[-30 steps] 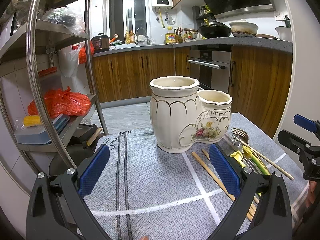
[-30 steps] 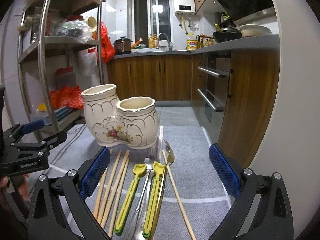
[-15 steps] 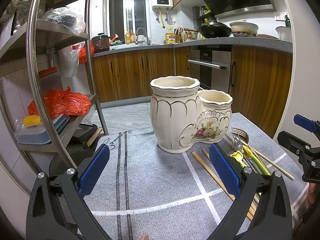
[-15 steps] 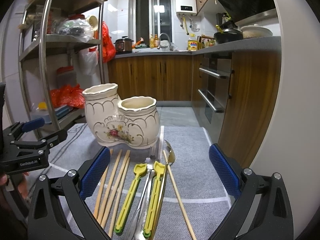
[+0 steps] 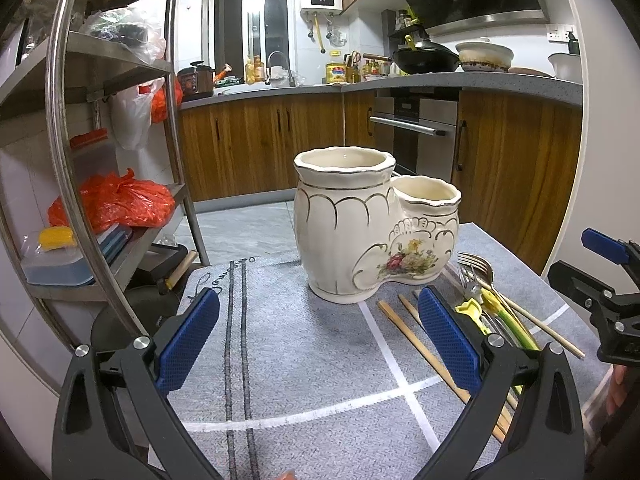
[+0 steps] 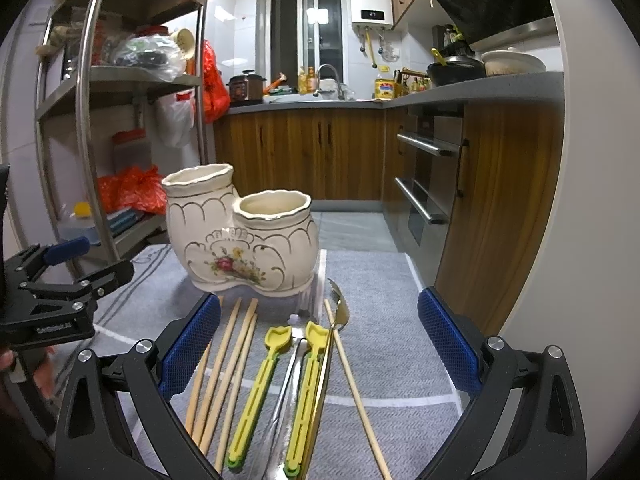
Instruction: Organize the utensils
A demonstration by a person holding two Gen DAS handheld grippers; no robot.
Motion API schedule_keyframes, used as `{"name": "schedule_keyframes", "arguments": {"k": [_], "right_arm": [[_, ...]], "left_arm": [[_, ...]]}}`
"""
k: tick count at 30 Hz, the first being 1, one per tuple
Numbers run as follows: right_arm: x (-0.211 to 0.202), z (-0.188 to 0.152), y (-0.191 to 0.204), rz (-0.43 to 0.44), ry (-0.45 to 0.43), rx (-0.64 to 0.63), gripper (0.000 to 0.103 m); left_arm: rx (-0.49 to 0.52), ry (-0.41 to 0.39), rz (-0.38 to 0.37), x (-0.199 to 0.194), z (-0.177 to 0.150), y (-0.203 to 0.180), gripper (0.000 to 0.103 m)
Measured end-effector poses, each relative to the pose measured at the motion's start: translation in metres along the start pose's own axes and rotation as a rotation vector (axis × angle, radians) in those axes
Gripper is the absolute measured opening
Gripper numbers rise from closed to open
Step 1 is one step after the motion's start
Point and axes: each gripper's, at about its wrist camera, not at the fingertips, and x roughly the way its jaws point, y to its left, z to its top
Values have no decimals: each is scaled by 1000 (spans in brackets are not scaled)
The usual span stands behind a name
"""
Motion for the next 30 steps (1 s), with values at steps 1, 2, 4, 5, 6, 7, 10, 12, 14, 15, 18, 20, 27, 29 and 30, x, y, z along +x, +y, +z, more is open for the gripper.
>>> {"name": "schedule_keyframes", "arguments": {"k": [1,2,4,5,6,7,10,12,14,15,18,20,27,29,30], "right_arm": [[1,0,0,1,2,-2,98],[1,0,-1,3,2,-4,98],[2,1,1,4,2,-11,98],[2,1,2,3,1,-16,98],[2,1,2,2,0,-21,98],[3,1,2,0,3,-25,98],[5,1,3,0,5,-27,98],[5,0,3,-1,3,-24,98],[7,1,2,-6,5,-19,98],[9,1,2,-10,8,-15,98],[12,3,0,-11,16,-5,98],[15,4,0,-17,25,-8,98],[24,12,2,-53,45,-66,98],[31,15,-5,-70,71,-56,97],[35,16,-8,-69,85,-45,95]], "left_arm": [[3,-3,-2,0,0,0,98],[7,-5,-2,0,-1,0,98],[13,-6,-2,1,-1,-2,98],[17,-7,-5,2,-1,-2,98],[20,-6,-6,3,-1,-3,98],[22,-4,-8,3,-2,-4,98],[23,-7,-22,6,-1,-4,98],[15,-10,-42,7,0,-4,98],[9,-11,-53,8,0,-3,98],[7,-12,-52,8,1,-3,98],[11,-17,-56,8,2,-3,98],[10,-6,-64,9,2,-4,98],[62,21,-38,16,1,-13,98],[68,40,-34,20,0,-13,98],[65,55,-39,22,0,-12,98]]}}
